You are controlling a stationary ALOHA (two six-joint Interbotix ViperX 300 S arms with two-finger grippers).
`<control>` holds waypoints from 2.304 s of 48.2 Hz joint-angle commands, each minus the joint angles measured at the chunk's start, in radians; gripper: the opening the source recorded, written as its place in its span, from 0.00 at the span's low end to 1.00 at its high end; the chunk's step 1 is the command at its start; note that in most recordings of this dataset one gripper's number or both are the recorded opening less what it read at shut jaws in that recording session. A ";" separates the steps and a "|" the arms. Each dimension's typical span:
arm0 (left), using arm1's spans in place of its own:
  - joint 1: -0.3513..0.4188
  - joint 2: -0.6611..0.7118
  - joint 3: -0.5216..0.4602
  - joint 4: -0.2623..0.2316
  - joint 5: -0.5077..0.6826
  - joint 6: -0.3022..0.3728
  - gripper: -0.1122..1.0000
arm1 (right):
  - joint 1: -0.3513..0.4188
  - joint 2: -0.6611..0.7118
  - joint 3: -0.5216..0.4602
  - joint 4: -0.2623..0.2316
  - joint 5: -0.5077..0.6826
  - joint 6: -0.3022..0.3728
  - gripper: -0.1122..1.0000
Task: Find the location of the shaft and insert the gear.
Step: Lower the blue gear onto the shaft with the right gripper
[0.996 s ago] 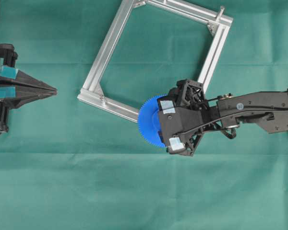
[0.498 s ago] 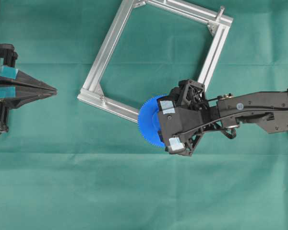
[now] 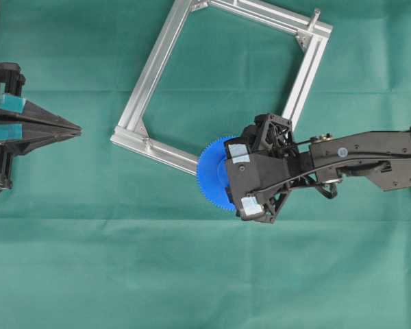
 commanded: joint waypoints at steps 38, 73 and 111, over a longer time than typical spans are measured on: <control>-0.002 0.009 -0.025 -0.002 -0.005 0.000 0.10 | 0.006 0.017 0.011 0.008 0.026 0.009 0.72; -0.002 0.011 -0.025 -0.002 -0.005 -0.002 0.10 | 0.006 0.048 0.043 0.008 -0.041 0.009 0.72; -0.002 0.009 -0.025 -0.002 -0.005 -0.002 0.10 | -0.006 0.075 0.055 0.008 -0.067 0.009 0.72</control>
